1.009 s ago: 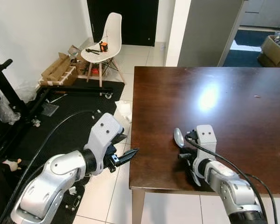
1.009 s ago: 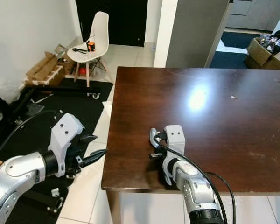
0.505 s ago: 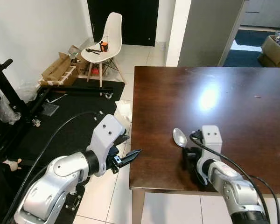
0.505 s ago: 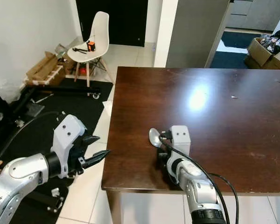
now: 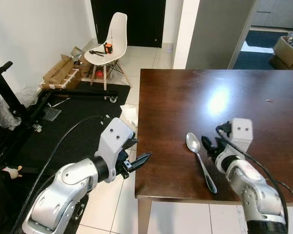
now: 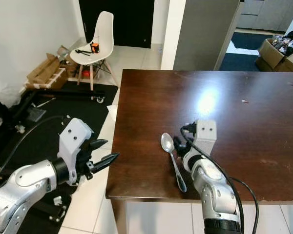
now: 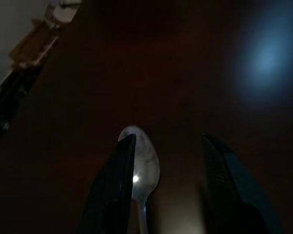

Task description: Setting the table

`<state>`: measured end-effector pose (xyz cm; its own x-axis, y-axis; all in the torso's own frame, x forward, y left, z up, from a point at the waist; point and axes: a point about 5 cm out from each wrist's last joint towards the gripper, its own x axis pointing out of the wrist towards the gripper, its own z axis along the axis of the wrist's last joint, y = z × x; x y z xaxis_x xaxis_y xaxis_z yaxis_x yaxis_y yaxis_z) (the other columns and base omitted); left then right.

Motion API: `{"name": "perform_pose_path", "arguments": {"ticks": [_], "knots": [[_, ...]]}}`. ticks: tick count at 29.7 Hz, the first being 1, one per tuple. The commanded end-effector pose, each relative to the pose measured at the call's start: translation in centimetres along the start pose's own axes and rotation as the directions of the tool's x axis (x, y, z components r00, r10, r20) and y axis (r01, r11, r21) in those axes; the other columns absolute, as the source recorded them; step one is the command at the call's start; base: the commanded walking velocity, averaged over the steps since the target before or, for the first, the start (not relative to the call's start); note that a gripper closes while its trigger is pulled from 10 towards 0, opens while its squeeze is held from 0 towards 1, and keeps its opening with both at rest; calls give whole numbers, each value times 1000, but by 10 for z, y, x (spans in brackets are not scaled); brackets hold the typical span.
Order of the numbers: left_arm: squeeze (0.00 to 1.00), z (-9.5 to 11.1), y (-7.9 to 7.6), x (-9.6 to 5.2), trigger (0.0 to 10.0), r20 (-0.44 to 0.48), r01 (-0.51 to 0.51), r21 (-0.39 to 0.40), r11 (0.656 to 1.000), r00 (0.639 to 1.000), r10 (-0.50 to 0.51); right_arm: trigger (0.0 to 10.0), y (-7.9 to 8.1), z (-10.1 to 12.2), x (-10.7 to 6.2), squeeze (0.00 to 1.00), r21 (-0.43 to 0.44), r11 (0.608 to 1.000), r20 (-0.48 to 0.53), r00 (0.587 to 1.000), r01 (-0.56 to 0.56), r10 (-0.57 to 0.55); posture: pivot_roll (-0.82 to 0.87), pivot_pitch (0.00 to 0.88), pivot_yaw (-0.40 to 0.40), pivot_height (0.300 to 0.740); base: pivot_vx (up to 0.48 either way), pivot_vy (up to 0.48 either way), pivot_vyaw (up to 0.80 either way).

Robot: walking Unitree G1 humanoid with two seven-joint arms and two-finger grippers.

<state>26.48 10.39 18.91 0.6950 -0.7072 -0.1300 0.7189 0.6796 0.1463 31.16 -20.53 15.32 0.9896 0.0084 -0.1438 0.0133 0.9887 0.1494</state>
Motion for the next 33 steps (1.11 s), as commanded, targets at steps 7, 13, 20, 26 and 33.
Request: {"name": "perform_pose_path", "arguments": {"ticks": [7,13,20,26,33], "knots": [[0,1,5,6,10000,22,-61,9,998,998,61,10000,18,20,-7,0,-101,993,166,983,-59,75,-72,0,85,740,0,0,0],[0,-2,20,3,10000,58,-256,-90,962,963,262,10000,34,21,-25,0,-113,993,289,955,-36,68,-74,0,82,740,0,0,0],[0,-16,32,-10,10000,21,-404,-143,903,911,411,10000,25,18,-38,0,-138,989,331,944,42,6,-89,0,87,740,0,0,0],[0,-18,37,-7,10000,28,-479,-153,865,872,488,10000,28,17,-37,0,-143,988,347,938,52,1,-94,0,78,740,0,0,0],[0,-18,36,-3,10000,34,-487,-158,859,867,498,10000,32,17,-34,0,-143,989,348,938,45,8,-97,0,72,740,0,0,0]]}}
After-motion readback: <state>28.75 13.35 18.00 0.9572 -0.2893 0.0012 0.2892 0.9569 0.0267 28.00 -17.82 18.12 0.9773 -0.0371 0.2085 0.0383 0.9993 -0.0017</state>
